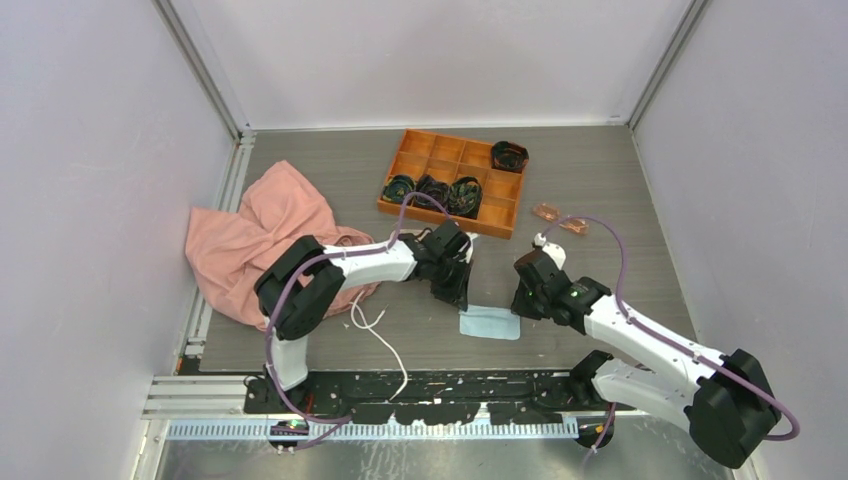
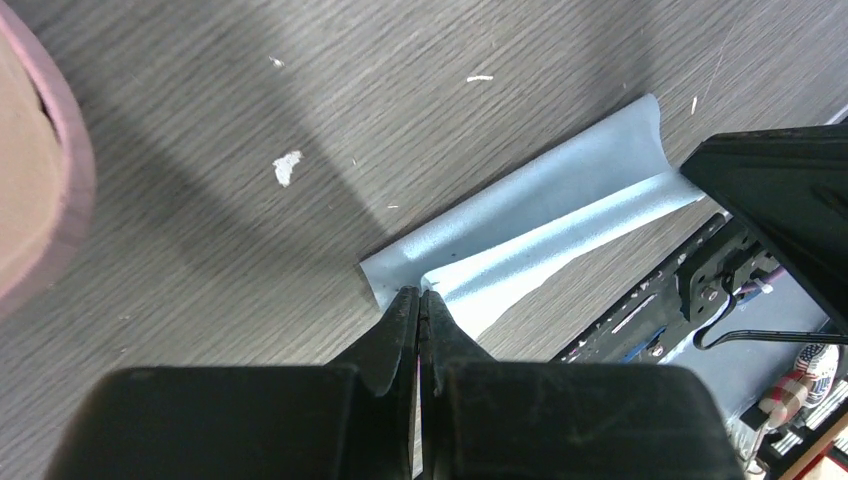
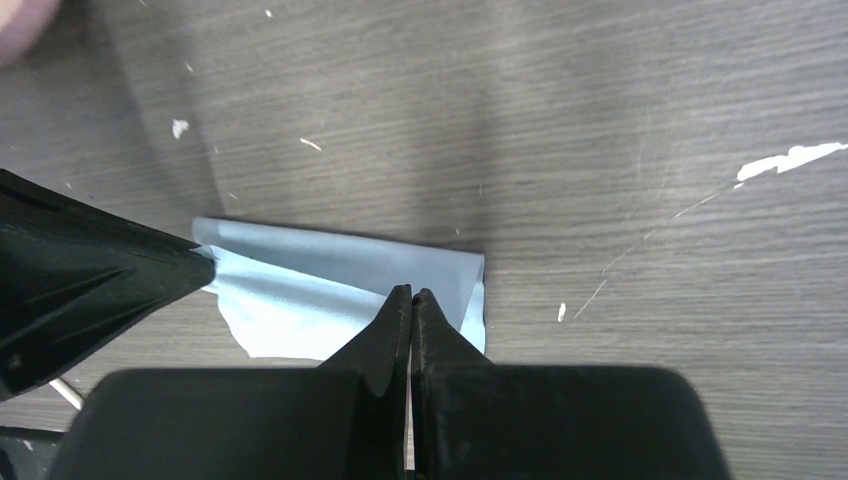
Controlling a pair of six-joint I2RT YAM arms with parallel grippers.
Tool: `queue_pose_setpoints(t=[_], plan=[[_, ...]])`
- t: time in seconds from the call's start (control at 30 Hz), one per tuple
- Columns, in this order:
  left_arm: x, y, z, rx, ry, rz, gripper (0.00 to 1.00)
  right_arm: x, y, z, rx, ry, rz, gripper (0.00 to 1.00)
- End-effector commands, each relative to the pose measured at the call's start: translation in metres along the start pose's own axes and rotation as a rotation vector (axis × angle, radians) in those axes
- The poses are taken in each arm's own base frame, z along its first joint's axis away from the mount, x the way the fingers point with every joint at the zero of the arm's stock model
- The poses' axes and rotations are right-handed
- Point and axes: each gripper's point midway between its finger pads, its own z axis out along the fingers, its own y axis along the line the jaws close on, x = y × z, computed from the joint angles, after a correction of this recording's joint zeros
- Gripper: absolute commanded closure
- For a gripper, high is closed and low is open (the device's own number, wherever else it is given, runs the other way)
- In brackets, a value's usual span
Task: Organize the sunglasses
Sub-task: Fold the glasses cleaning cloth at the center of the board.
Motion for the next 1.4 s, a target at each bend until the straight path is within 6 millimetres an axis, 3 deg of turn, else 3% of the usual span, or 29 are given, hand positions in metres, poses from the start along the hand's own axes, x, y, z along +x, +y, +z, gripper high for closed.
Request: queue_pose_setpoints(t=[0.0,1.37], plan=[[0.001,-0.018,-0.01,0.047,-0.022,0.013,0.99,0.008,-0.005,-0.002,0.023,0.005,0.021,0.99],[0.024,-0.025,-0.004,0.029,0.008,0.012,1.0,0.026,-0.006,0.0,0.067,0.042,0.011,0.99]])
